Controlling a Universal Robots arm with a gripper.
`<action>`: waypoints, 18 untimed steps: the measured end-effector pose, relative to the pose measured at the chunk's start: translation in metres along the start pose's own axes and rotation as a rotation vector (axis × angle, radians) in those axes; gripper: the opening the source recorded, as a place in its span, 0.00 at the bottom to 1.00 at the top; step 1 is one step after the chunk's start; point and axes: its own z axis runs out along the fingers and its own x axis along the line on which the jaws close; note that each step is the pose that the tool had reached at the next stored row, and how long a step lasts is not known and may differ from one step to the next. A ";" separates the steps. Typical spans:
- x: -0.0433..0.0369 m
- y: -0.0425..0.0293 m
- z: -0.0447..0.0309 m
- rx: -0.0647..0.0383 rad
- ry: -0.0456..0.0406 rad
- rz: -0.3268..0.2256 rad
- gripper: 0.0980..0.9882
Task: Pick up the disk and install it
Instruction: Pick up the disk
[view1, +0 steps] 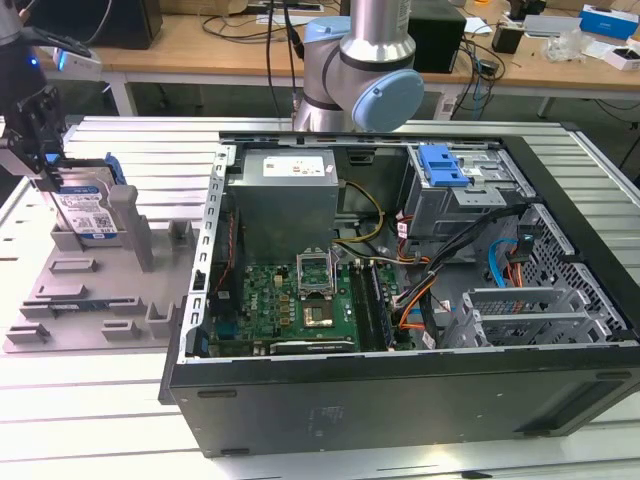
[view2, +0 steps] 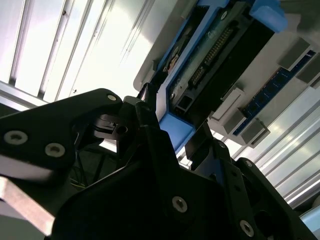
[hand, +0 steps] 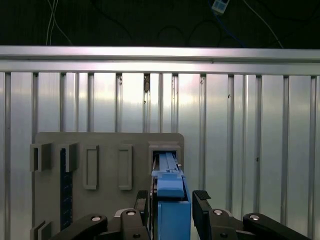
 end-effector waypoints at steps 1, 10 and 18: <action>0.0000 0.0000 0.0000 0.000 0.0000 0.000 0.43; 0.0000 0.0000 0.0007 0.000 0.0000 0.000 0.33; 0.0006 -0.0001 0.0017 0.000 -0.0012 0.000 0.33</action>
